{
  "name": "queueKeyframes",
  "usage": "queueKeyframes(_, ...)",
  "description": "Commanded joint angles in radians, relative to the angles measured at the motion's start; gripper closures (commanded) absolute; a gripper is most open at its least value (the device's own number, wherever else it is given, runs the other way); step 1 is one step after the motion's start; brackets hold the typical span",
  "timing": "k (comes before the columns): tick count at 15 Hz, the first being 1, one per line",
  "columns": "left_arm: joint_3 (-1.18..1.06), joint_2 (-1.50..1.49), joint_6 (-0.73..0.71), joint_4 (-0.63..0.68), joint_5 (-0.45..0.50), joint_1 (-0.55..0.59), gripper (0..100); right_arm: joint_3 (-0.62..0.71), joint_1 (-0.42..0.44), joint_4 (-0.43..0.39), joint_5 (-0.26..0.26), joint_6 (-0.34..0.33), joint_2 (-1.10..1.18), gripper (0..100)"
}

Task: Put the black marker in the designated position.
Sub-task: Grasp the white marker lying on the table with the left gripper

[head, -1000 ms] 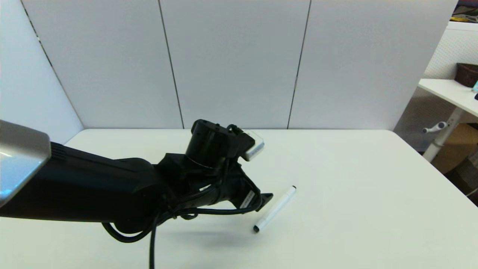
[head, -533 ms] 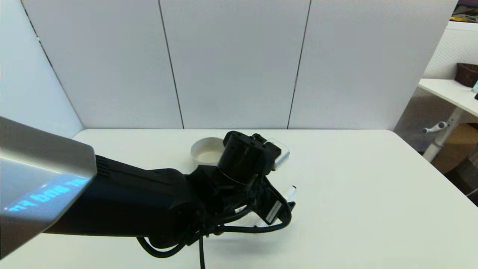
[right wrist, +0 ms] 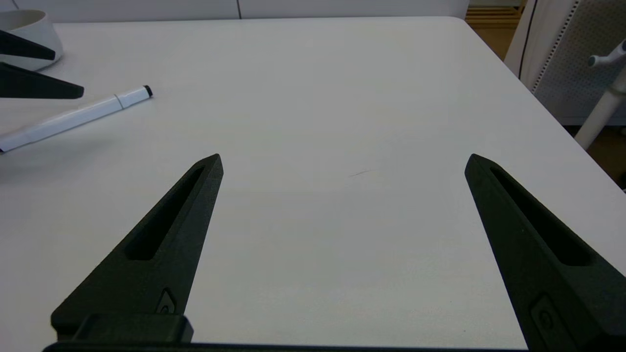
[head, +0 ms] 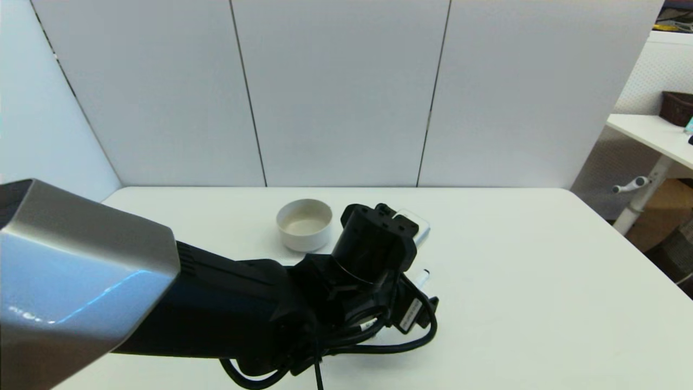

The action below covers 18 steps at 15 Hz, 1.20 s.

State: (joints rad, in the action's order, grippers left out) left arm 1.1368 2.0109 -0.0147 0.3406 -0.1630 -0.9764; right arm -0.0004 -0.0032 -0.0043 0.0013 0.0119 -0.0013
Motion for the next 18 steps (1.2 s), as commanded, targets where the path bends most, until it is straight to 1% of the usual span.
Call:
queueKeyframes(1,0.02,-0.001,-0.007,0.015,-0.001,0.001,0,-0.001,0.0,0.0,0.0,0.0,0.001,0)
queueKeyframes(4,0.044,0.034,-0.001,0.035,-0.004,0.002,0,-0.001,0.0,0.0,0.0,0.0,0.001,0)
queueKeyframes(8,0.097,0.083,-0.002,0.041,-0.058,0.001,0,-0.001,0.0,0.0,0.0,0.0,0.001,0)
queueKeyframes(14,0.138,0.137,-0.007,0.017,-0.063,-0.001,0,-0.001,0.0,0.0,0.0,0.0,0.001,0)
queueKeyframes(17,0.181,0.144,-0.013,-0.038,-0.063,0.001,0,0.0,0.0,0.0,0.0,0.0,0.001,0)
queueKeyframes(18,0.215,0.144,-0.016,-0.1,-0.063,0.002,0,-0.001,0.0,0.0,0.0,0.0,0.001,0)
